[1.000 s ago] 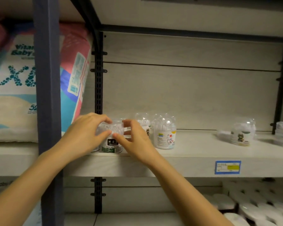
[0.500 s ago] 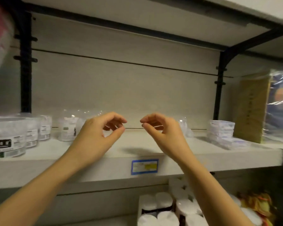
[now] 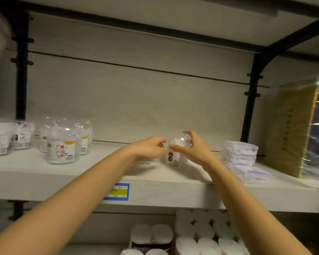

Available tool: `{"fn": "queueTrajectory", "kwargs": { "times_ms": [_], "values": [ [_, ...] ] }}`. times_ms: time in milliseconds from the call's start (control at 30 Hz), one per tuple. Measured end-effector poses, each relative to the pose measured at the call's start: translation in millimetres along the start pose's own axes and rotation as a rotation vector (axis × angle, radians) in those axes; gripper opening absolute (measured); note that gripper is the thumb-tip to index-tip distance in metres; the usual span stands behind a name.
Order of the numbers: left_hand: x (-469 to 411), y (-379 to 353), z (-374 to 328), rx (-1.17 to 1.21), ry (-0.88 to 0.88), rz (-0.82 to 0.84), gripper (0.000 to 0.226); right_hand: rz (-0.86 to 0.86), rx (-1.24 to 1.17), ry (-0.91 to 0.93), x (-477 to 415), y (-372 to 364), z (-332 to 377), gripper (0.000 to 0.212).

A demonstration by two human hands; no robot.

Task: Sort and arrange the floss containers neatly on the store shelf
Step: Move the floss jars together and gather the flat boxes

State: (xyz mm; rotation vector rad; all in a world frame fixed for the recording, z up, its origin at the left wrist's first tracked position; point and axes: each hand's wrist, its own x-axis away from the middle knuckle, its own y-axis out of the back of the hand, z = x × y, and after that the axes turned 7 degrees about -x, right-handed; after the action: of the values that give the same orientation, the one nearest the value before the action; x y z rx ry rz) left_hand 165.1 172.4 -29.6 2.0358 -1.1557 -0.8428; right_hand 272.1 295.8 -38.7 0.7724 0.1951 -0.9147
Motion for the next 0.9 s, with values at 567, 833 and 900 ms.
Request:
{"fn": "queueTrajectory", "kwargs": {
  "times_ms": [567,833,900],
  "values": [
    [89.1,11.2,-6.9,0.697,-0.161,0.007,0.038,0.613,-0.662,-0.009,56.1,51.0,29.4,0.087],
    [130.5,28.6,3.2,0.614,-0.144,-0.116,0.046,0.599,-0.598,0.144,79.2,27.9,66.0,0.057],
    [147.8,37.0,13.6,0.631,-0.144,-0.168,0.044,0.551,-0.55,0.215,89.5,10.7,81.9,0.049]
  ]
}}
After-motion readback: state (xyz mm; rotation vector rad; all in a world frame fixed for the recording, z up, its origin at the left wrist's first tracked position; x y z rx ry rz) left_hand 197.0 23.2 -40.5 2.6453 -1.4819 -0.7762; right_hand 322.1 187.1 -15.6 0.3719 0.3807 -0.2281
